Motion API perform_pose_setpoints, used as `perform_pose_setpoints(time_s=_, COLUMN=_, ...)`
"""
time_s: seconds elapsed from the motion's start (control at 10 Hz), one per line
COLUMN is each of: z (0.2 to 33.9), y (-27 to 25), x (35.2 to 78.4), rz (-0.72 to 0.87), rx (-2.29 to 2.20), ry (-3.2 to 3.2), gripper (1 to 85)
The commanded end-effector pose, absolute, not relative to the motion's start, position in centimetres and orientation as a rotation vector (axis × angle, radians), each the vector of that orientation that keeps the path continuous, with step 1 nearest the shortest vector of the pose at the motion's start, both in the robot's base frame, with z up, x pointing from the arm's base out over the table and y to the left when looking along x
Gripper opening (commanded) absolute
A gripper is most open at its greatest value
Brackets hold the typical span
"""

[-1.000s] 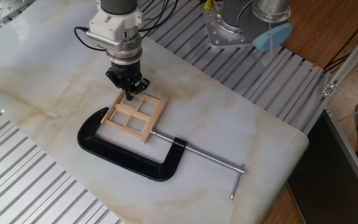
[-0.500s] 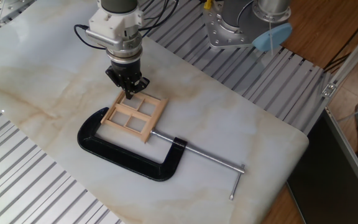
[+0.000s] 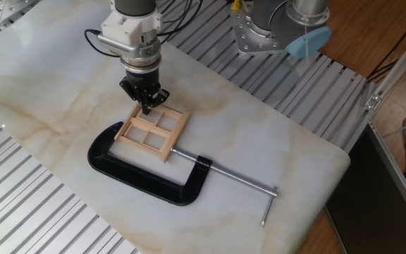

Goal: Close a sliding window

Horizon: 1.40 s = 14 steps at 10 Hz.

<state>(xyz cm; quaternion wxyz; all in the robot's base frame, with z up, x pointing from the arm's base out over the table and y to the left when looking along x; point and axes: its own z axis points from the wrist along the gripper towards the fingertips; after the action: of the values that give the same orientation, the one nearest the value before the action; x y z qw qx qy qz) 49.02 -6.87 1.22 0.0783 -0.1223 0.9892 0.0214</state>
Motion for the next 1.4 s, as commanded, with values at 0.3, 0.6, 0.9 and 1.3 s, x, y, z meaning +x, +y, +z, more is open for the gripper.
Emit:
perform_pose_setpoints(time_s=0.3, z=1.0, y=-7.2, x=49.3, rz=0.087, rx=-0.4, ry=2.942, gripper=0.7)
perform_pose_setpoints(time_s=0.6, z=1.0, y=-7.7, x=49.3, rz=0.062, rx=-0.433, ry=2.938, gripper=0.7)
perform_pose_setpoints(time_s=0.9, z=1.0, y=-8.3, x=49.3, rz=0.031, rx=-0.457, ry=2.94, gripper=0.7)
perform_pose_setpoints(time_s=1.3, z=1.0, y=-8.4, x=49.4, rz=0.021, rx=-0.469, ry=2.937, gripper=0.7)
